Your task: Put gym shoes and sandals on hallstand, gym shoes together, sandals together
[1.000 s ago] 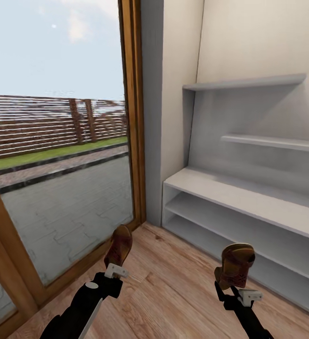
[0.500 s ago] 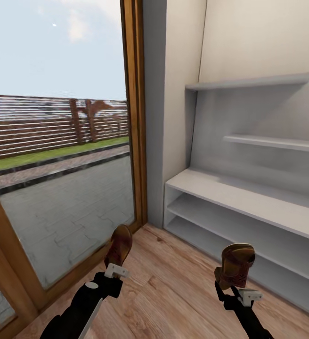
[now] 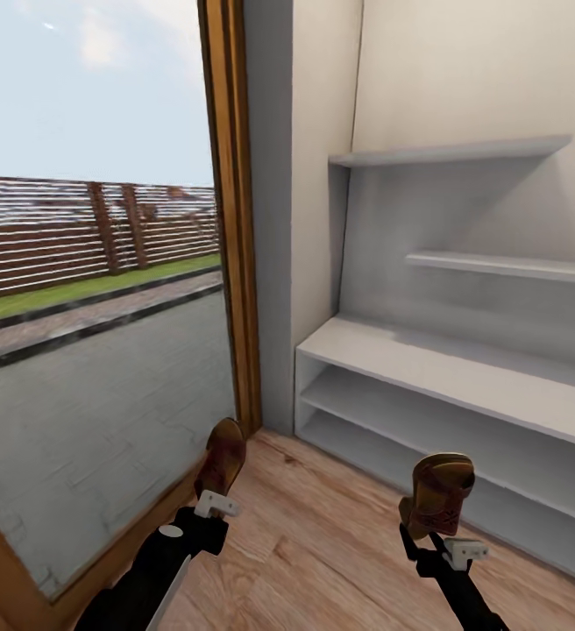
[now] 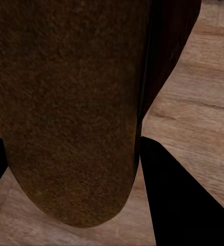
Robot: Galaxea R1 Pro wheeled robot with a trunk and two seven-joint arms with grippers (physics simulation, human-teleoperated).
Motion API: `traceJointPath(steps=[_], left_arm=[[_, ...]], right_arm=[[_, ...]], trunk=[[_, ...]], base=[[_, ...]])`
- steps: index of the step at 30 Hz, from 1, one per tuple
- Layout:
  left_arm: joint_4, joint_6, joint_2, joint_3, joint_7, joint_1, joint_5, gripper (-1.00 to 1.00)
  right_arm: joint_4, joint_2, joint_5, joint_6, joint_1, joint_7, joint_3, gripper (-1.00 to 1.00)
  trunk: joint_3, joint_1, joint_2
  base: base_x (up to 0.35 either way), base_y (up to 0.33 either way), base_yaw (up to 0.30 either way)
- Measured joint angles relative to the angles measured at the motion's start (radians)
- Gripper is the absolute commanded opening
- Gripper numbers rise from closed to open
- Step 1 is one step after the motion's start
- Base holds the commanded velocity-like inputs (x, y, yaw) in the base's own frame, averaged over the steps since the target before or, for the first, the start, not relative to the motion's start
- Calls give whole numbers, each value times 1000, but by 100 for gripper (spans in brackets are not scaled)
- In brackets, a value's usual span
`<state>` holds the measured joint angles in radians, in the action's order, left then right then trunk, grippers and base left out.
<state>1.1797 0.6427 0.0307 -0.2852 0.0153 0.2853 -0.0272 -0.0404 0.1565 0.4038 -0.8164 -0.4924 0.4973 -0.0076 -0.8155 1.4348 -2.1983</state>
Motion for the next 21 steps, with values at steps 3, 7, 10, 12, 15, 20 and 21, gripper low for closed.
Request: traceJointPath(steps=[3,7,10,12,15,20,21], left_arm=[[0,0,0,0,0,0,0,-100],[0,0,0,0,0,0,0,-100],[0,0,0,0,0,0,0,-100],[0,0,0,0,0,0,0,-100],[0,0,0,0,0,0,0,-100],[0,0,0,0,0,0,0,-100],[0,0,0,0,0,0,0,-100]], right_arm=[[0,0,0,0,0,0,-1,-100],[0,0,1,0,0,0,-1,-100],[0,0,1,0,0,0,-1,-100],[0,0,0,0,0,0,-1,-100],[0,0,0,0,0,0,-1,-100],[1,0,0,0,0,0,-1,-100],[1,0,0,0,0,0,-1,-100]], trunk=[[0,0,0],[0,0,0],[0,0,0],[0,0,0],[0,0,0],[0,0,0],[0,0,0]], base=[[190,38,-282],[63,8,-282],[13,2,-282],[3,0,-282],[1,0,-282],[0,0,-282],[0,0,-282]])
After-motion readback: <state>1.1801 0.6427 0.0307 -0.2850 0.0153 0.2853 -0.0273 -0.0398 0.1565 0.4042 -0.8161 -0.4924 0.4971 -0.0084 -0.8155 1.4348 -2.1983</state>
